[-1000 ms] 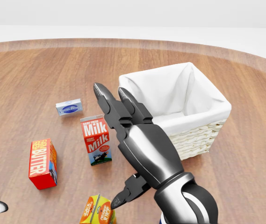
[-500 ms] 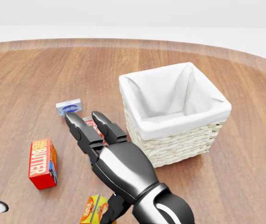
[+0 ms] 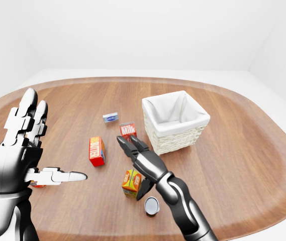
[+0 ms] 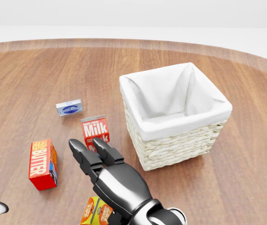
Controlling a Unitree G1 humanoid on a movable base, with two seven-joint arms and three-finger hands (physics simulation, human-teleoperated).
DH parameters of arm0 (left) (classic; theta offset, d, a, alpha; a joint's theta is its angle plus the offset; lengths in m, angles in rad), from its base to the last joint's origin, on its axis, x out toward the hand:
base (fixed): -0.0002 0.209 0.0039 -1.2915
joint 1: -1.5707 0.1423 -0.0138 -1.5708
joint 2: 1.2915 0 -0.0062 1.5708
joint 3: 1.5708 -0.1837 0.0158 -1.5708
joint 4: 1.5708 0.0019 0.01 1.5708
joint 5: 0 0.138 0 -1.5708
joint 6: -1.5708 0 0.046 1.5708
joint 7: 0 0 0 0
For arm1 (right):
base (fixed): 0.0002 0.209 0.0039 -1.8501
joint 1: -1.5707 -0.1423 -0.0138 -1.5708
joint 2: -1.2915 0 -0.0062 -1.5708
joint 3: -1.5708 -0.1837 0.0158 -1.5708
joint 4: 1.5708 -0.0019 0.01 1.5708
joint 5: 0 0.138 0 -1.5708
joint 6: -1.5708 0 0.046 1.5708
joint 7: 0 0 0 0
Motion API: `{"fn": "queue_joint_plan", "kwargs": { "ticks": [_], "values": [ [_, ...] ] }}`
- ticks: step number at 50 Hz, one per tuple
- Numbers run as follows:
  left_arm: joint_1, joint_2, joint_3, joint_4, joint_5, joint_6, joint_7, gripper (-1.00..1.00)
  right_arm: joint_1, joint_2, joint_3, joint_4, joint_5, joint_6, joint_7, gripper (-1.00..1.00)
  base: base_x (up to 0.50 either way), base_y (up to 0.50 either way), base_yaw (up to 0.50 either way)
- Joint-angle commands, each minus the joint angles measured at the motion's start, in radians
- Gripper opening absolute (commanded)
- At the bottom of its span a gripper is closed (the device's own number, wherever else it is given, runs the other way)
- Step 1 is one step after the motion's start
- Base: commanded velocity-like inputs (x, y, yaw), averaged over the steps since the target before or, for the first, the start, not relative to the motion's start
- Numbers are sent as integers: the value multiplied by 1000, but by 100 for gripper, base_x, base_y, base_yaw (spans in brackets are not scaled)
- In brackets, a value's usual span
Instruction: Pick up the orange juice, and put it in the basket.
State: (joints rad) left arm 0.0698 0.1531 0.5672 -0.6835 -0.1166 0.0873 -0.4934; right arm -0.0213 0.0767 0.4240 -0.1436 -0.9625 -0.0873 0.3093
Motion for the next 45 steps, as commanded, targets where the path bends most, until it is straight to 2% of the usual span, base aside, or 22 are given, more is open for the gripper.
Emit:
{"fn": "queue_joint_plan", "kwargs": {
  "ticks": [1, 45],
  "values": [
    [0, 0, 0, 0, 0, 0, 0, 100, 6, -6, -12, 122, 21, 0, -64, 100, 0, 0, 0],
    [0, 0, 0, 0, 0, 0, 0, 100, -151, 50, -103, 521, 57, 0, -205, 100, 0, 0, 0]
  ]
}}
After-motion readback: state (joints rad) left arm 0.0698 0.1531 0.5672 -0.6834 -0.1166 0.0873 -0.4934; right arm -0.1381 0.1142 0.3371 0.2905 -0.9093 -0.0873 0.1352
